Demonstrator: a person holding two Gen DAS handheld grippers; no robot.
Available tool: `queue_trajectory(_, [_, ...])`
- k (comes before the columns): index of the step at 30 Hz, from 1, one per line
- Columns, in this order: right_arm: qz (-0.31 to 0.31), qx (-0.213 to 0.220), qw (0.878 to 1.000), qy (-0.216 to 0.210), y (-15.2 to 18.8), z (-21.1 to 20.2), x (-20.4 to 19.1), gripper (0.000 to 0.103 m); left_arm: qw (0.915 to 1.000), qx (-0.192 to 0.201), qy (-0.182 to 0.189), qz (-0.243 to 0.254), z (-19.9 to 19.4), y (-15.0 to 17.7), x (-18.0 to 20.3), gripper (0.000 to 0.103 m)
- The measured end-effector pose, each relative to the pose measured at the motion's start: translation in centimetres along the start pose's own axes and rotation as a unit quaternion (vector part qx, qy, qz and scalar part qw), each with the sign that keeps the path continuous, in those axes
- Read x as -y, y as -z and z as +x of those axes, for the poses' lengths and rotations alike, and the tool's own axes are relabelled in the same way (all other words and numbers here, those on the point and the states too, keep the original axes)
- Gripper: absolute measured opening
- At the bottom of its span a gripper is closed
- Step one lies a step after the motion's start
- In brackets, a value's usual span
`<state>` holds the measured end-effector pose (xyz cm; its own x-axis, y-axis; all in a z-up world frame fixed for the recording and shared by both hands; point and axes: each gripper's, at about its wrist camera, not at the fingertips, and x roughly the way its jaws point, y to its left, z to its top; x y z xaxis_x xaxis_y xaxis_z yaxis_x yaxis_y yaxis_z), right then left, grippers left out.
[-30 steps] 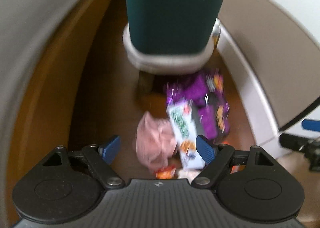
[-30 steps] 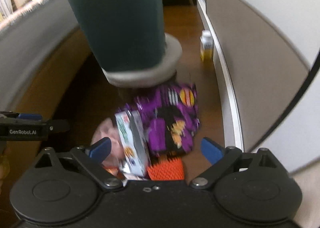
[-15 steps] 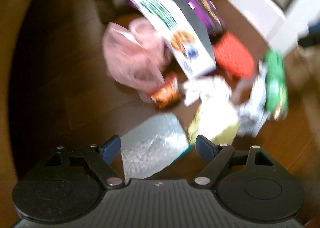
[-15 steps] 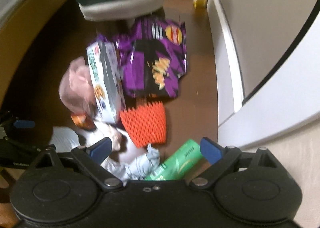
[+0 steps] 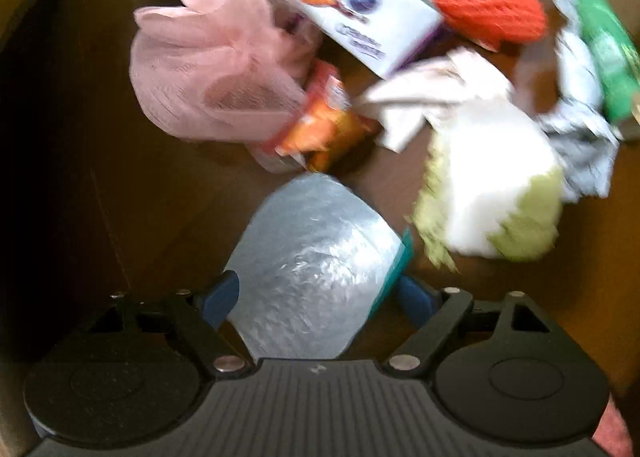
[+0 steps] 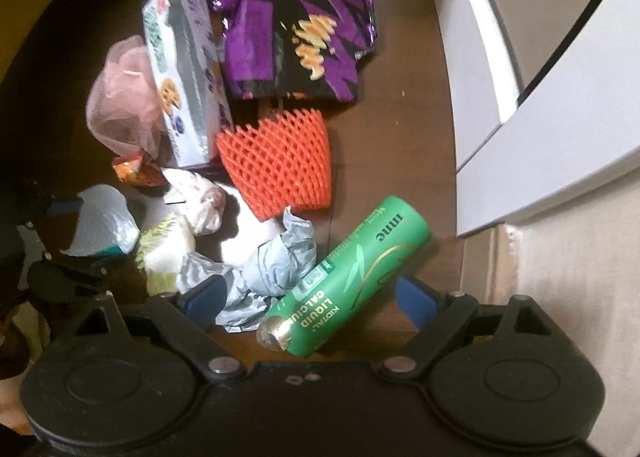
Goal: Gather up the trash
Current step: 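Grasp the teal bubble packet with left tool while right tool grasps the green bottle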
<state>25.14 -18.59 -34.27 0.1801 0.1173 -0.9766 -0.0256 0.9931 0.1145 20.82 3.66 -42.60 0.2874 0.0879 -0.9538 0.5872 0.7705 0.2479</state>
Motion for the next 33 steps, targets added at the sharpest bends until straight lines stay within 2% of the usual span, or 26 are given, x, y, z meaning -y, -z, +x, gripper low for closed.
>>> queue_trajectory(5, [0.038, -0.015, 0.999, -0.001, -0.1, 2.3, 0.9, 0.089, 0.9995, -0.001, 0.03, -0.011, 0.4, -1.5, -1.3, 0.087])
queue_trajectory(9, [0.063, -0.022, 0.998, 0.004, -0.1, 3.5, 1.5, 0.086, 0.9947, -0.024, 0.075, -0.065, 1.1, -2.5, -3.1, 0.086])
queue_trajectory(11, [0.071, -0.029, 0.997, 0.011, 0.0, 4.0, 1.8, 0.082, 0.9895, -0.036, 0.098, -0.1, 1.5, -2.6, -4.2, 0.081])
queue_trajectory(14, [0.104, -0.029, 0.994, 0.021, -0.3, 4.5, 2.7, 0.076, 0.986, -0.039, 0.101, -0.127, 1.5, -2.7, -5.1, 0.069])
queue_trajectory(17, [0.139, -0.032, 0.99, 0.02, -0.5, 5.1, 3.6, 0.072, 0.9834, -0.042, 0.097, -0.148, 1.4, -2.9, -5.9, 0.052])
queue_trajectory(19, [0.154, -0.039, 0.987, 0.018, -0.6, 5.4, 3.8, 0.07, 0.9813, -0.043, 0.093, -0.163, 1.3, -3.1, -6.4, 0.033])
queue_trajectory(20, [0.158, -0.043, 0.986, 0.018, -0.5, 5.6, 3.8, 0.069, 0.9802, -0.046, 0.092, -0.17, 1.3, -3.1, -6.6, 0.03])
queue_trajectory(22, [0.163, -0.046, 0.985, 0.019, -0.4, 5.8, 3.8, 0.058, 0.9769, -0.048, 0.099, -0.183, 1.3, -2.5, -6.8, 0.022])
queue_trajectory(29, [0.126, -0.02, 0.99, 0.06, 0.1, 4.2, 2.6, 0.047, 0.9702, -0.049, 0.097, -0.217, 1.3, -1.2, -7.0, 0.009])
queue_trajectory(33, [0.12, -0.004, 0.99, 0.071, 0.8, 2.2, 2.3, 0.046, 0.9593, -0.041, 0.112, -0.256, -0.1, 0.2, -6.4, 0.006])
